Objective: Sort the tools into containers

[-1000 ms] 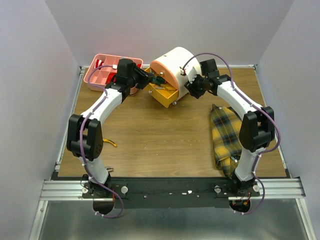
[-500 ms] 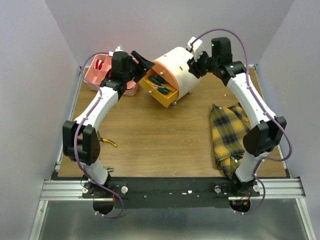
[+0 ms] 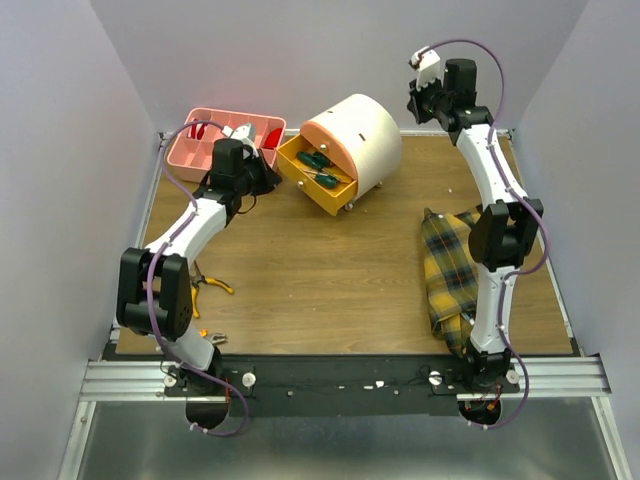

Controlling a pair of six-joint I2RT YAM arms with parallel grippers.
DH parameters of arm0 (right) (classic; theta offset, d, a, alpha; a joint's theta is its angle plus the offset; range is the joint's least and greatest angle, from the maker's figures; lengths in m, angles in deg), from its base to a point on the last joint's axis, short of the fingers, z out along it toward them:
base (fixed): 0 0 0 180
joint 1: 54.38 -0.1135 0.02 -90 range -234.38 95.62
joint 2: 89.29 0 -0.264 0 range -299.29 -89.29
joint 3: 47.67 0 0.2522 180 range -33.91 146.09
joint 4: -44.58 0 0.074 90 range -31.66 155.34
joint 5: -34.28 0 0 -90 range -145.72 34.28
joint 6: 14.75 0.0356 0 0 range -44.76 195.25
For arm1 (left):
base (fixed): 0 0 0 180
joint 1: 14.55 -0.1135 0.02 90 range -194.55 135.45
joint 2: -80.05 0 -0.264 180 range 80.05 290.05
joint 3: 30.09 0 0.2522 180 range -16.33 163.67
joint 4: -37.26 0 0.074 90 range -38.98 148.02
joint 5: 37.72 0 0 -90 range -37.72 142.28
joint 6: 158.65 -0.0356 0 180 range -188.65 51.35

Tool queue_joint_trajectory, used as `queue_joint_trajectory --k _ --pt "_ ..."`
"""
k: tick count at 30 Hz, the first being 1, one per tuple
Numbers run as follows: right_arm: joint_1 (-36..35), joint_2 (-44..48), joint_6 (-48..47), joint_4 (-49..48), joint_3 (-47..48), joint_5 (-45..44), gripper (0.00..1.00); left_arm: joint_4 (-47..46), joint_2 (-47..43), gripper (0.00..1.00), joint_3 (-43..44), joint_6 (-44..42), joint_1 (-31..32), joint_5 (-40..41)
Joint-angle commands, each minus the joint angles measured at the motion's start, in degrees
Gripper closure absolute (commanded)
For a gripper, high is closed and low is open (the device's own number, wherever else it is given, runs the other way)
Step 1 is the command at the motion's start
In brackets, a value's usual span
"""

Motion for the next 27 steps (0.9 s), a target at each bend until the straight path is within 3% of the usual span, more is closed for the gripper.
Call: queue_joint_trajectory --k 1,6,9,15,27 --pt "3.37 -6.39 2.84 -0.98 5.27 5.19 0.99 -6.59 4.96 1.00 1.70 -10.70 -0.72 -12.43" --pt "6.71 -10.53 2.85 1.48 8.97 22.30 0.99 -8.52 9.01 1.00 4.59 -13.78 -0.63 -17.37" --pt "6.97 -11.85 2.15 2.88 8.97 26.37 0.99 -8.62 11.21 1.00 7.14 -14.39 0.42 -19.05" --pt "6.71 -13.96 2.59 5.69 8.18 31.64 0.98 -8.88 13.67 1.00 9.96 -13.52 3.75 -19.14" --pt "4.78 -11.06 -1.81 12.20 0.36 33.06 0.97 -15.02 20.09 1.00 14.09 -6.93 6.84 -18.26"
